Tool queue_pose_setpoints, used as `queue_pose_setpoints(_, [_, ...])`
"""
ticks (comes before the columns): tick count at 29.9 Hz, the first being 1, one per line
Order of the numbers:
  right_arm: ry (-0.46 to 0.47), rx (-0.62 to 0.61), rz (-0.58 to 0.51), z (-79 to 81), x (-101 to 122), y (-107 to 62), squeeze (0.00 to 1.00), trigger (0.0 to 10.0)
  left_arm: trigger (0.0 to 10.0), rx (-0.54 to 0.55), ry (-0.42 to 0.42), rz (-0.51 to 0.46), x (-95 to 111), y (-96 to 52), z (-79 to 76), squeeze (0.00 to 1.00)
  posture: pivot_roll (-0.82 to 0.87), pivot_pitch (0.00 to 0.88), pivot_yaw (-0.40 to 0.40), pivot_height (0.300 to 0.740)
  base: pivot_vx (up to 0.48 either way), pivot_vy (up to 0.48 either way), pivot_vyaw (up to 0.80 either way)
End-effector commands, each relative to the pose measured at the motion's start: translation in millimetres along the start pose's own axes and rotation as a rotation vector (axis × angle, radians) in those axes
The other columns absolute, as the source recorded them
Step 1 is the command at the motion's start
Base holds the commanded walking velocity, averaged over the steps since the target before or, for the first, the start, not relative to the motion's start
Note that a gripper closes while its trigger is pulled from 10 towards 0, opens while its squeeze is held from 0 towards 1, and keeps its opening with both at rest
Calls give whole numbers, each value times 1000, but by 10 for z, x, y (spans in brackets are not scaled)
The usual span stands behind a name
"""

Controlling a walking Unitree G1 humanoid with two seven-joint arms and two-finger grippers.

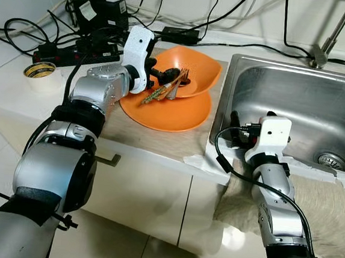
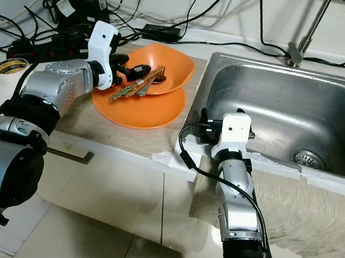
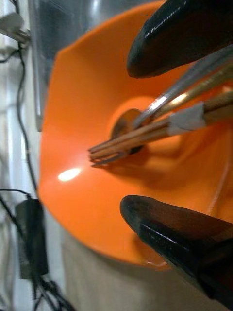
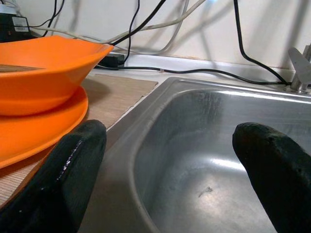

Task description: Kitchen organization

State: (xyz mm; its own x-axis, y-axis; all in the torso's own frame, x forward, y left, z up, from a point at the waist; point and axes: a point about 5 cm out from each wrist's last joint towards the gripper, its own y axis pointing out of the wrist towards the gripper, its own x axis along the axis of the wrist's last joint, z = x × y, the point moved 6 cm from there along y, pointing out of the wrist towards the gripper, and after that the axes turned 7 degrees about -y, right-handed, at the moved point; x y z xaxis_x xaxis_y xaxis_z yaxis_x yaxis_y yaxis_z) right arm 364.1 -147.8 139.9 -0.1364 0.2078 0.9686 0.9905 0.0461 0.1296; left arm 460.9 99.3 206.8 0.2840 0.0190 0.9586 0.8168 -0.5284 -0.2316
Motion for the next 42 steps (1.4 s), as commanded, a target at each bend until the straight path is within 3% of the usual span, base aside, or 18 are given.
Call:
queue_pose_setpoints(1, [12,20,30,46,-64,-3,0,10000,10000,3,46,-13,148,-17,5,0,-22,0,65,740,0,0,0])
queue_pose_setpoints(23, [14,42,31,86,-64,15,0,10000,10000,-54,80,43,71,15,-85,0,-11,0,56,740,0,0,0])
queue_pose_setpoints(42, [14,49,33,114,-67,21,0,10000,10000,-92,175,61,122,32,-172,0,-11,0,58,740,0,0,0])
